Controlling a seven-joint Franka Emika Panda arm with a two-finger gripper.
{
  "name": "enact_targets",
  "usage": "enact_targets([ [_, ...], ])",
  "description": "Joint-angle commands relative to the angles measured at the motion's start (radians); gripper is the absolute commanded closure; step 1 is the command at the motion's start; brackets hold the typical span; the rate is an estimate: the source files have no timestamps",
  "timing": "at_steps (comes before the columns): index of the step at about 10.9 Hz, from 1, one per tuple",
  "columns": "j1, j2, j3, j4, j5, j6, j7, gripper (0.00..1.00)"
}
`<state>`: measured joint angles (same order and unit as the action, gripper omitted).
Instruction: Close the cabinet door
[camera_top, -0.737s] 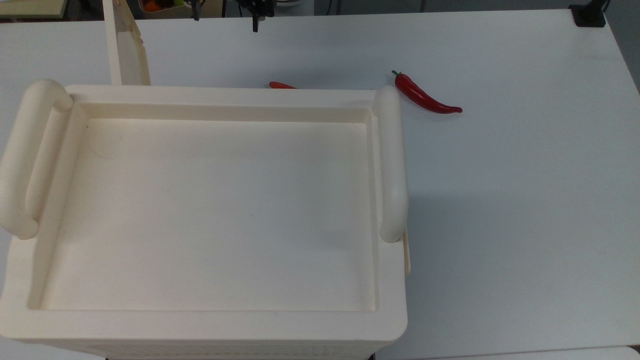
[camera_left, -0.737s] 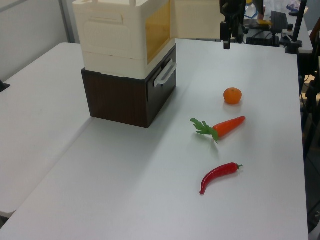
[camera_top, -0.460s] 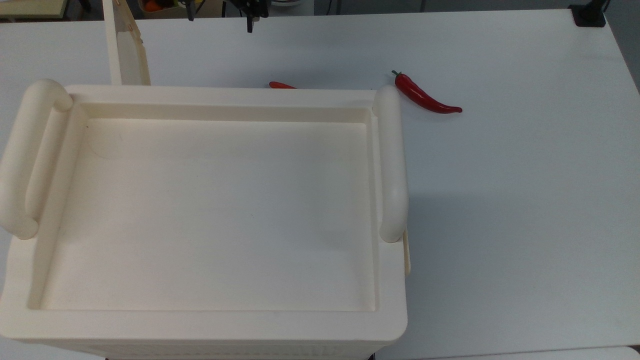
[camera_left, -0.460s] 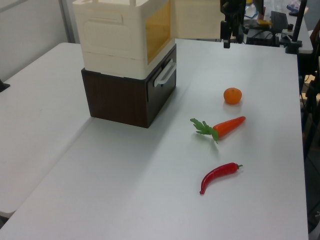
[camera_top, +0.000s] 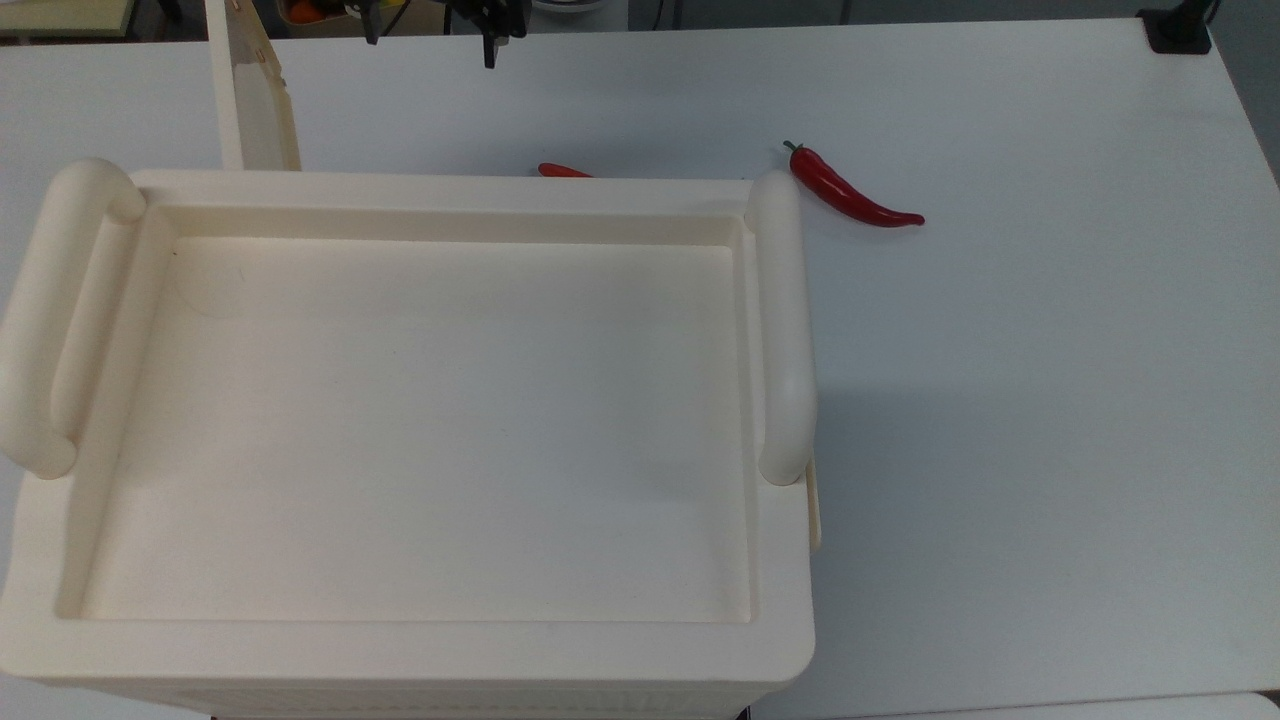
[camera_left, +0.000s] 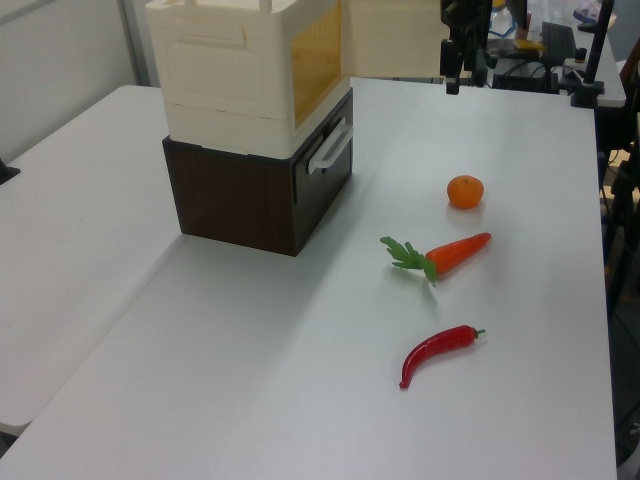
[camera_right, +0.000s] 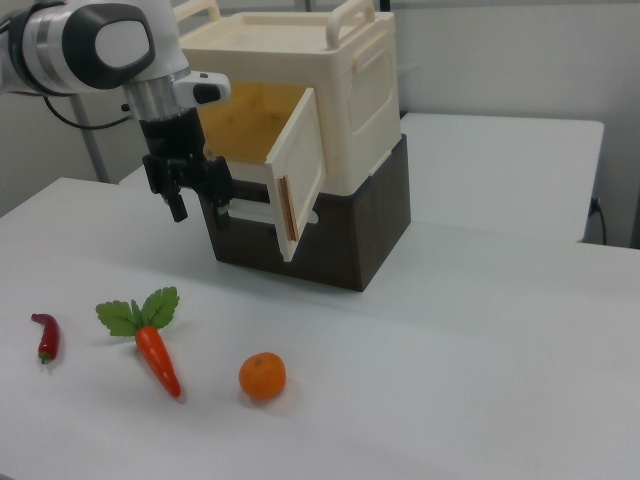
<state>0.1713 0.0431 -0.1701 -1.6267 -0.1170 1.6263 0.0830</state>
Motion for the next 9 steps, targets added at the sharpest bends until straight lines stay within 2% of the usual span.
enact_targets([
  [1,-0.003,-0.026,0.003,-0.038,0.014,0.033,-0.026,0.19],
  [2,-0.003,-0.026,0.003,-0.038,0.016,0.032,-0.055,0.53],
  [3,-0.003,-0.028,0.003,-0.038,0.016,0.032,-0.066,0.8],
  [4,-0.004,-0.026,0.003,-0.038,0.016,0.03,-0.066,0.91],
  [9,-0.003,-0.017,0.003,-0.016,0.017,0.02,-0.058,0.95],
])
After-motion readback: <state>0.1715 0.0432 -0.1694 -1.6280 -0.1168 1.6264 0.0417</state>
